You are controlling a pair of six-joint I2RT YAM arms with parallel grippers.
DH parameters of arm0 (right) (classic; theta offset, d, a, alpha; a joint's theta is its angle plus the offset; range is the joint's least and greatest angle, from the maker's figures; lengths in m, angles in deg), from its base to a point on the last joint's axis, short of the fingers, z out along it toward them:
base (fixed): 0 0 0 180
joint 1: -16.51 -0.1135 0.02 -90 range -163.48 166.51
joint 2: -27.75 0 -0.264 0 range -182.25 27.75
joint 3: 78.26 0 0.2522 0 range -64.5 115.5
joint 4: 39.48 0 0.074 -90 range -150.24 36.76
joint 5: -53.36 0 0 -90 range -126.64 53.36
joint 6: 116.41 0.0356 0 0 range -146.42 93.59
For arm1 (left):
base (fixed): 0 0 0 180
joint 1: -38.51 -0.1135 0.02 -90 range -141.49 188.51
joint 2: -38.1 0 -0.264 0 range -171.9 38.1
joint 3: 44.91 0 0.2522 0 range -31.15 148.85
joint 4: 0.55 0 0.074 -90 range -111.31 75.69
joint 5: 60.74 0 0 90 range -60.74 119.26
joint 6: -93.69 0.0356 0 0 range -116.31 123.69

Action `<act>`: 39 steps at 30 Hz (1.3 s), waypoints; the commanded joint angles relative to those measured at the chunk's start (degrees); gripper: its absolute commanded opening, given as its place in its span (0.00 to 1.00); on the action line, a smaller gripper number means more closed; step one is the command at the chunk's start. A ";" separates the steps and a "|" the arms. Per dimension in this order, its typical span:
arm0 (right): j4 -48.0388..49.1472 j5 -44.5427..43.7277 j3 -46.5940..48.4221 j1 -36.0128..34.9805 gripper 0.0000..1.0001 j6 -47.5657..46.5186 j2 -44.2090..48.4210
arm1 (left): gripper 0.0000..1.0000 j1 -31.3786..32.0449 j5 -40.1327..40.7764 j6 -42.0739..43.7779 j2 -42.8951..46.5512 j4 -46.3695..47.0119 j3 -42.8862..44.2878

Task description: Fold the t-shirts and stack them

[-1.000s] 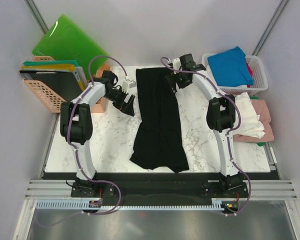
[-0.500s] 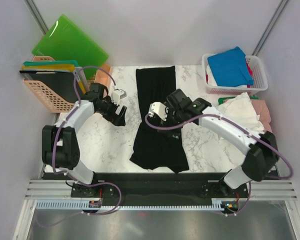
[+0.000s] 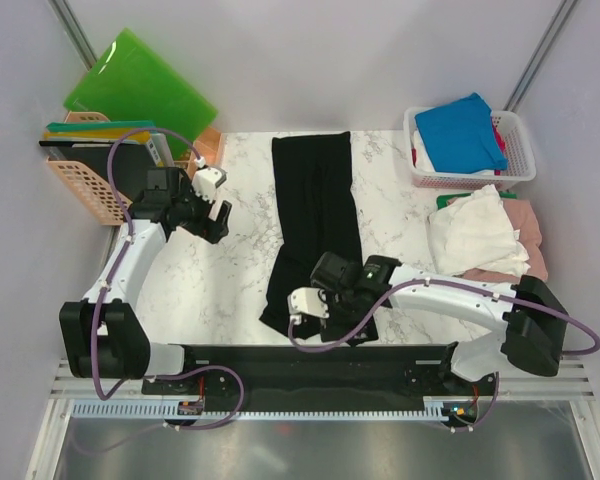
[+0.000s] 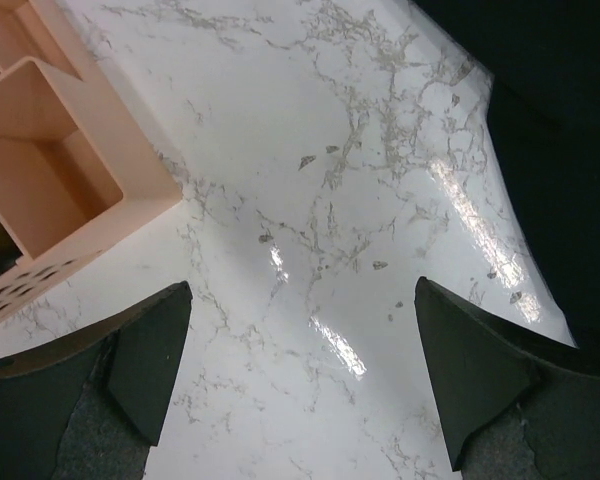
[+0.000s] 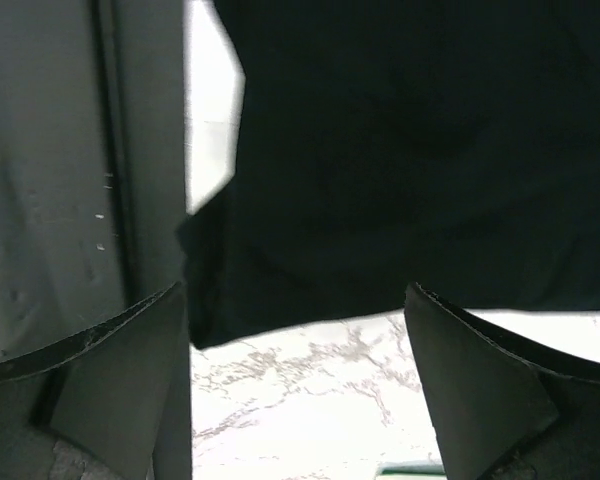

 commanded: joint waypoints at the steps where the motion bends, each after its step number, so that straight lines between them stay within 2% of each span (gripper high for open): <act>1: 2.39 -1.64 -0.58 -5.63 0.98 1.27 -2.00 | 1.00 -0.31 0.71 -1.36 2.43 2.40 -2.09; 5: 4.32 -1.64 0.13 -10.64 0.98 2.24 -5.60 | 1.00 -0.40 0.98 -1.54 2.52 2.40 -2.27; 9: 8.09 -1.56 0.92 -12.41 0.97 2.33 -9.81 | 1.00 -0.75 1.76 -1.19 2.96 2.49 -2.18; 16: 12.05 -2.52 2.24 -12.41 0.95 0.83 -13.78 | 1.00 -1.10 3.09 0.04 4.89 2.31 -3.68; 29: 20.40 -5.60 -0.04 -9.16 0.91 -0.05 -14.48 | 1.00 -1.45 2.91 -0.75 4.98 2.84 -4.29; 39: 22.87 -5.69 -1.89 -8.28 0.88 0.48 -14.66 | 1.00 -1.45 3.61 -0.49 5.77 2.84 -4.91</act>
